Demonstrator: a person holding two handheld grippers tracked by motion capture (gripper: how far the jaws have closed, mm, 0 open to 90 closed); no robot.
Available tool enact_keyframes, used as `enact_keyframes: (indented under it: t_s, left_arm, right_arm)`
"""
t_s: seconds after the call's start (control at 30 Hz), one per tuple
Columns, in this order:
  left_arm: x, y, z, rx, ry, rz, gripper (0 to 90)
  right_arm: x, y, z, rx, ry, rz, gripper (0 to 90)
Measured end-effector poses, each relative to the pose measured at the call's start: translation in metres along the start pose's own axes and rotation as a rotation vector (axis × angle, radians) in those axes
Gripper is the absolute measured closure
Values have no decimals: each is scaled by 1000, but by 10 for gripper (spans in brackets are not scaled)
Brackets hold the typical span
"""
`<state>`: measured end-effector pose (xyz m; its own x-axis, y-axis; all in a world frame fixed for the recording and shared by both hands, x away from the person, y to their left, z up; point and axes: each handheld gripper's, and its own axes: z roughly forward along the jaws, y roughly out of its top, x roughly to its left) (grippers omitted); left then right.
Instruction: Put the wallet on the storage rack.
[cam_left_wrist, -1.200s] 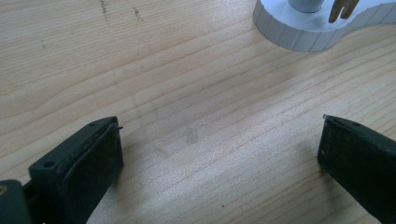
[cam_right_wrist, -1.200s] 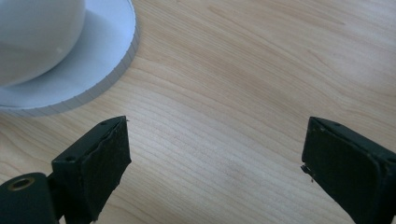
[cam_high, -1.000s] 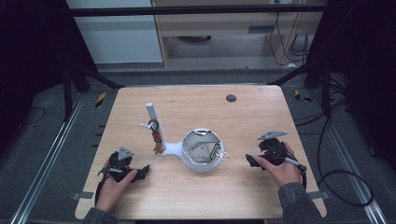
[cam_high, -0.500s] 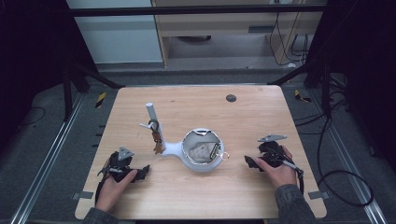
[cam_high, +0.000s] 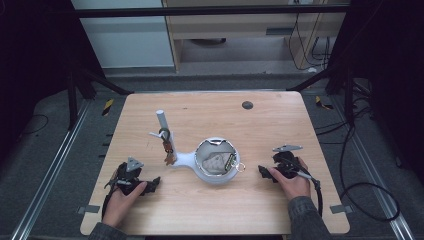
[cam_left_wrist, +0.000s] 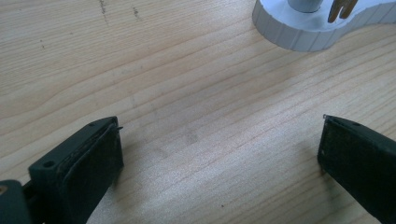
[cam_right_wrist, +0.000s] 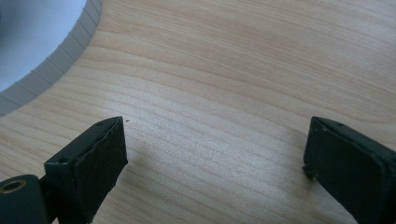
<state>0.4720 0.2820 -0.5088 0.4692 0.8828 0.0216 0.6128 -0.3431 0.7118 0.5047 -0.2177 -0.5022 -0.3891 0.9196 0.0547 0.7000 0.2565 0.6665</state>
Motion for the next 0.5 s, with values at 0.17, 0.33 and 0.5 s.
enact_keyframes:
  t_s: [0.17, 0.33, 0.5]
  left_arm:
    - [0, 0, 0, 0, -1, 1, 0]
    - [0, 0, 0, 1, -1, 2, 0]
    - [0, 0, 0, 2, -2, 3, 0]
  right_arm:
    - [3, -2, 3, -14, -23, -18, 38]
    - [6, -11, 4, -84, -53, -28, 28]
    - [7, -13, 2, -86, -60, -23, 28]
